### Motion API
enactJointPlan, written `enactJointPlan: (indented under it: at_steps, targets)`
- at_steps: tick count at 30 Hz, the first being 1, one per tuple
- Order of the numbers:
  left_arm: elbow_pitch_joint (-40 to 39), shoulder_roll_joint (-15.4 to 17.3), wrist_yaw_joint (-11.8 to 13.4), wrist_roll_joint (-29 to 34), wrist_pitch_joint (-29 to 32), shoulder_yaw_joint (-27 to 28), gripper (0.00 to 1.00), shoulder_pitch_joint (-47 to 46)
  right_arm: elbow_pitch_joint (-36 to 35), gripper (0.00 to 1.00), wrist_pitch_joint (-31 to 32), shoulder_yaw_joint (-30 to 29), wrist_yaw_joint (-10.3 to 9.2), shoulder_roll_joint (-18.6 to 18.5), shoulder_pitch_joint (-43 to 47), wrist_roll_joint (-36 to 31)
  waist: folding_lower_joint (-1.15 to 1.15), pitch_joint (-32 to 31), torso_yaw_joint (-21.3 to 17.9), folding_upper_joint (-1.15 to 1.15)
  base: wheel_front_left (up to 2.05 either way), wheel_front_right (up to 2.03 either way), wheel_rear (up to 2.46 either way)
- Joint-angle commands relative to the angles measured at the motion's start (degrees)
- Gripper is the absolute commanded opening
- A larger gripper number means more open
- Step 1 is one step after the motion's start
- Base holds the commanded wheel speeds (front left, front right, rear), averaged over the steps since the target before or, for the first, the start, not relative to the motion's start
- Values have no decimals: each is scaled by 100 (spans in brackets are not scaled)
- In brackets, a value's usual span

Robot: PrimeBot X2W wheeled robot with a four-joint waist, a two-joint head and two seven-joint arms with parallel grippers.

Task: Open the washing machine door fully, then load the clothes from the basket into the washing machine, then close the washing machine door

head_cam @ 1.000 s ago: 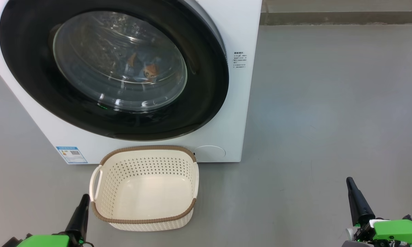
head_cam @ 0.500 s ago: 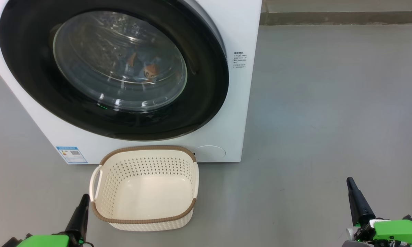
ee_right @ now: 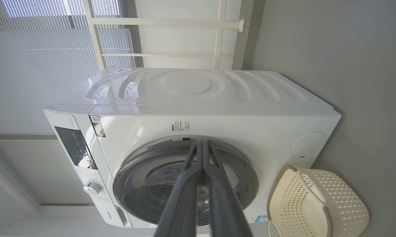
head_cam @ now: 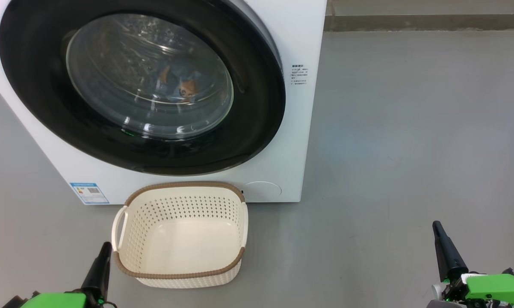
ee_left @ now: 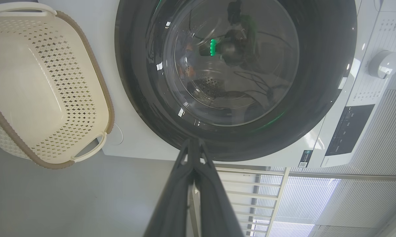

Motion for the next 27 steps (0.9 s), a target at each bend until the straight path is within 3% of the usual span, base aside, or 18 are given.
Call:
enactJointPlan:
  at_steps: [1, 27]
  targets:
    - [-109, 58, -16, -29, 21, 201, 0, -234, -172, 0, 39, 140, -6, -9, -260, -7, 0, 0, 0, 0, 0, 0, 0]
    - [-109, 51, -17, -20, 30, 212, 0, -235, -172, 0, 45, 132, -6, -4, -261, -13, 0, 0, 0, 0, 0, 0, 0]
